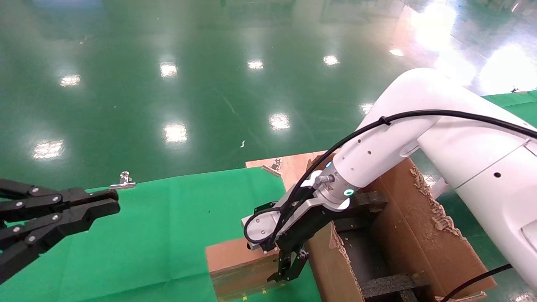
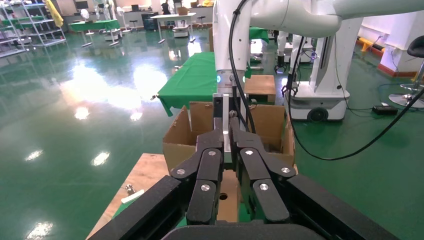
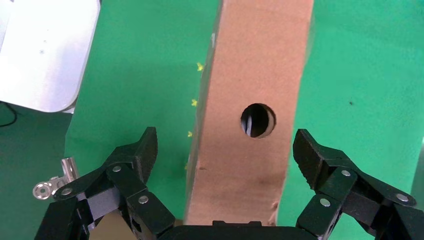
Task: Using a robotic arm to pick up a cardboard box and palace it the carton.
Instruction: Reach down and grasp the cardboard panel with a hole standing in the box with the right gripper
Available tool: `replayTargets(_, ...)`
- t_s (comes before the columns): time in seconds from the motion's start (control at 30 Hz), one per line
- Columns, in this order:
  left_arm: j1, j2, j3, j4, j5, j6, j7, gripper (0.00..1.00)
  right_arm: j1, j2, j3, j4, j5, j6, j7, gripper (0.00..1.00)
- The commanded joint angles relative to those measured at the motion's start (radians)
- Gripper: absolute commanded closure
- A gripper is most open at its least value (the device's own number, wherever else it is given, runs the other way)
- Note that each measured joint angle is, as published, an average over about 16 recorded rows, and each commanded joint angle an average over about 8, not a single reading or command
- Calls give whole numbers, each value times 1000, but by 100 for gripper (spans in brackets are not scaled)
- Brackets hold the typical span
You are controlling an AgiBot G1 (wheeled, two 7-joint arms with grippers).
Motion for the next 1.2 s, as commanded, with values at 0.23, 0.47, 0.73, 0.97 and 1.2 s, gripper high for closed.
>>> replayTargets(0.23, 0, 0, 0, 0, 0, 0, 0, 0, -1, 1, 3, 2, 4, 0, 0, 100)
replayTargets(0.47, 0, 0, 0, 0, 0, 0, 0, 0, -4, 4, 7, 5, 7, 0, 2, 100)
replayTargets(0.73, 0, 0, 0, 0, 0, 0, 0, 0, -6, 5, 10, 7, 8, 0, 3, 100)
replayTargets(0.97, 0, 0, 0, 0, 0, 0, 0, 0, -7, 6, 11, 8, 9, -1, 3, 100)
replayTargets(1.2, 0, 0, 0, 0, 0, 0, 0, 0, -7, 7, 13, 7, 12, 3, 4, 100)
